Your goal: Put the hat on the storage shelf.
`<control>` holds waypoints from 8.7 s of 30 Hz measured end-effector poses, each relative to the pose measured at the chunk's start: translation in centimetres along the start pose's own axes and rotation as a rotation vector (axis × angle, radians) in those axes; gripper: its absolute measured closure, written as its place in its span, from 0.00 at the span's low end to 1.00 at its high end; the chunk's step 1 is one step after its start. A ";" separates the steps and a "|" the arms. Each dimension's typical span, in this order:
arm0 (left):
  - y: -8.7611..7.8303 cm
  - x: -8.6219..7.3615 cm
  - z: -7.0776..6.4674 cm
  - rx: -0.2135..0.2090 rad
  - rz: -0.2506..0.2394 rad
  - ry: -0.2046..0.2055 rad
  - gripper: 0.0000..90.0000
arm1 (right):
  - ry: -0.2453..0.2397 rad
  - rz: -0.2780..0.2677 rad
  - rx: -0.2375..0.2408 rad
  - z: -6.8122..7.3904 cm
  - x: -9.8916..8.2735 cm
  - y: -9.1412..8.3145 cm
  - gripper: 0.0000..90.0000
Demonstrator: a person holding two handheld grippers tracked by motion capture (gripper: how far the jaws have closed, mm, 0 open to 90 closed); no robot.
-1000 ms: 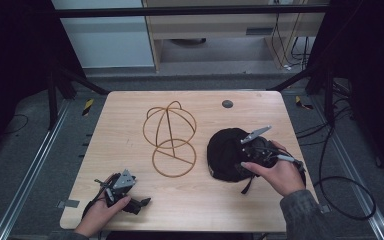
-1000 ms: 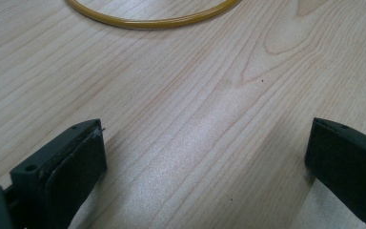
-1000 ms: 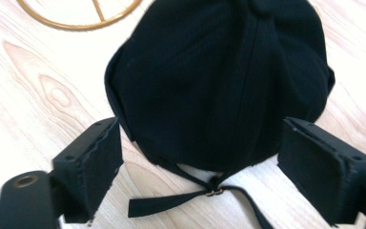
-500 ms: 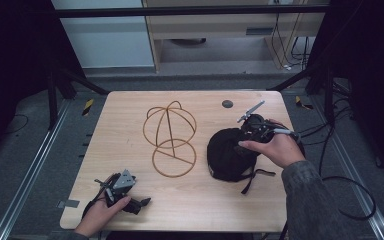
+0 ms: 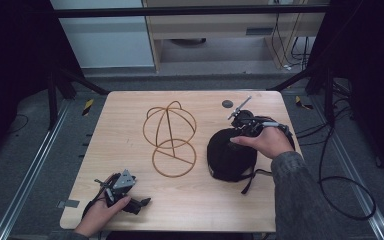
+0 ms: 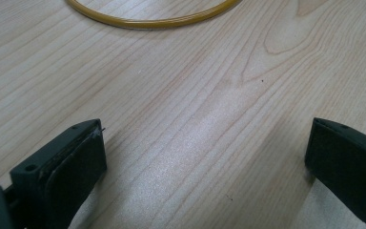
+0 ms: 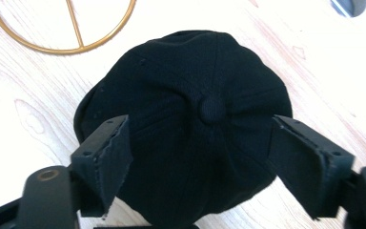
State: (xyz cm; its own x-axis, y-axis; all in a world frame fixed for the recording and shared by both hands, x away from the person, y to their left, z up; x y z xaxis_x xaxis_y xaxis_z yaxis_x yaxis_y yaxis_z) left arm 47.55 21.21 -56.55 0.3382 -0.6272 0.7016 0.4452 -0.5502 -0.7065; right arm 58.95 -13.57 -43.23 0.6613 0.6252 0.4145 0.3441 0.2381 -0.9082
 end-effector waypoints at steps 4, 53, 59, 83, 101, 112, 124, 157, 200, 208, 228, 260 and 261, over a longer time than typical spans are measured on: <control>0.0 0.0 0.0 -0.001 0.000 0.000 0.00 | 0.006 0.022 0.010 -0.3 0.4 1.2 0.30; 0.0 0.0 0.0 0.000 -0.002 0.000 0.00 | -0.015 -0.084 0.084 0.3 -0.5 -2.5 0.81; 0.0 0.0 0.0 0.002 -0.002 -0.001 0.00 | 0.019 -0.122 0.060 0.0 -0.9 -3.9 0.81; 0.0 0.0 0.0 0.003 -0.003 -0.002 0.00 | 0.071 -0.296 0.038 -0.3 -1.2 -9.2 0.81; 0.0 0.0 0.0 0.004 -0.002 -0.003 0.00 | 0.054 -0.403 0.074 1.4 0.0 -12.9 0.81; 0.0 0.0 0.0 0.004 -0.002 -0.003 0.00 | 0.031 -0.435 0.075 2.3 0.9 -14.2 0.81; 0.0 0.0 0.0 0.004 -0.002 -0.003 0.00 | 0.009 -0.482 0.100 3.8 1.7 -15.8 0.81; 0.0 0.0 0.0 0.003 0.000 -0.001 0.00 | -0.110 -0.501 0.091 7.7 8.9 -18.3 0.81; 0.0 0.0 0.0 0.003 0.000 -0.002 0.00 | -0.159 -0.443 0.105 10.0 14.8 -15.1 0.81; 0.0 0.0 0.0 0.003 0.000 -0.001 0.00 | -0.172 -0.436 0.104 10.4 15.2 -14.6 0.81; 0.0 0.0 0.0 0.004 -0.001 -0.003 0.00 | -0.193 -0.420 0.126 12.2 17.2 -12.4 0.80; 0.0 0.0 -0.1 0.000 -0.002 -0.004 0.00 | -0.187 -0.379 0.117 13.1 18.9 -9.0 0.79; 0.0 0.0 -0.1 0.000 -0.002 -0.004 0.00 | -0.184 -0.380 0.118 13.1 18.9 -8.9 0.79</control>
State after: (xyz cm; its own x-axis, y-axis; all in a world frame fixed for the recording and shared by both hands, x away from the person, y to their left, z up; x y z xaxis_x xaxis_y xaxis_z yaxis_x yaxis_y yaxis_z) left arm 47.52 21.13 -56.56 0.3408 -0.6237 0.7034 0.4461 -0.5513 -0.7050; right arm 59.66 5.82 -28.03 0.3687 0.5964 0.7130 0.4545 0.5535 -0.6979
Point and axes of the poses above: each handheld gripper's, and its own axes: y roughly forward along the jaws, x roughly out of its top, z roughly to its left, the point moved 8 cm from there along y, roughly forward along the jaws, and after that the axes turned 6 degrees about y, right-handed, at the moved point
